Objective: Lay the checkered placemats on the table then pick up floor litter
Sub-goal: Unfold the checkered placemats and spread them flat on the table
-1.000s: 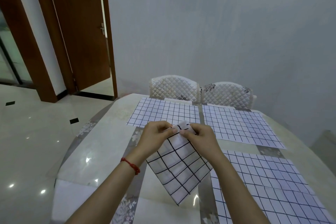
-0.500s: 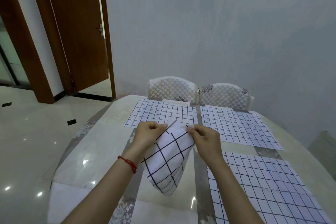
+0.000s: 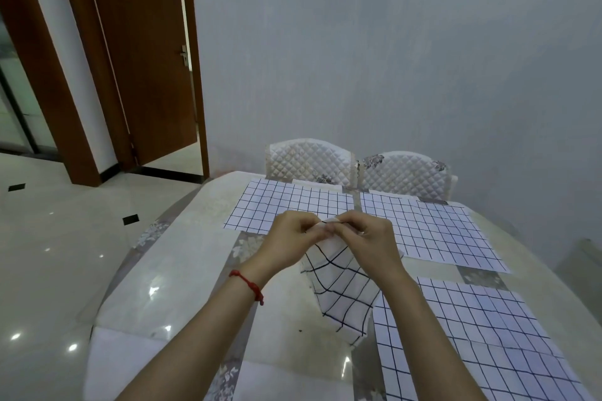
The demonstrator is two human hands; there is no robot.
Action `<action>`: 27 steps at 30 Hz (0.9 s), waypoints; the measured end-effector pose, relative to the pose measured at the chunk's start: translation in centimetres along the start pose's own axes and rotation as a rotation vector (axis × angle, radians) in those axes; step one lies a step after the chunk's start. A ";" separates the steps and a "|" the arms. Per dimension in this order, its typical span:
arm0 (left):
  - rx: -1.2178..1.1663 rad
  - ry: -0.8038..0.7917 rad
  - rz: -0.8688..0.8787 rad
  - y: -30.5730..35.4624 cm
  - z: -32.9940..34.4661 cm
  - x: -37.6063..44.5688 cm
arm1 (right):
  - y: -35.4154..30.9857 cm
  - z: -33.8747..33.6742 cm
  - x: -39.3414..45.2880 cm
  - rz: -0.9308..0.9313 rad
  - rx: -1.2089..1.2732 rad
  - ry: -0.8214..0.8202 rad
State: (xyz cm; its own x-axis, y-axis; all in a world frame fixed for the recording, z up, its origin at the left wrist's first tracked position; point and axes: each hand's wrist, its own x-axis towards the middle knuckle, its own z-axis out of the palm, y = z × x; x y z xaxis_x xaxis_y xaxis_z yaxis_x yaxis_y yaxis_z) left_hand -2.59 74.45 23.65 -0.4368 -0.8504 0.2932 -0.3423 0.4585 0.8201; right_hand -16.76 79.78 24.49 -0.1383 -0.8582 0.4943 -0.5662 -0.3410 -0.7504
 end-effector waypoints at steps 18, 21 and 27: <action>0.005 0.499 -0.230 -3.4 -3.0 0.8 | 3.4 -4.7 -1.3 0.465 0.247 -0.016; 0.048 0.583 -0.260 -2.6 -1.8 0.0 | 2.8 -3.6 -0.7 0.438 0.219 0.045; 0.066 0.439 -0.077 0.1 2.3 -1.9 | 1.6 -0.8 0.3 0.386 0.187 0.068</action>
State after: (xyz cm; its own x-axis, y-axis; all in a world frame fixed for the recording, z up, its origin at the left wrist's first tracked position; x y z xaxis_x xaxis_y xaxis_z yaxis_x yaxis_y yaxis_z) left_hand -3.69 76.67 22.07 -0.0182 -0.9048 0.4254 -0.4188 0.3933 0.8185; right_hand -18.32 79.31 23.76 -0.3677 -0.9113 0.1850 -0.3067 -0.0690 -0.9493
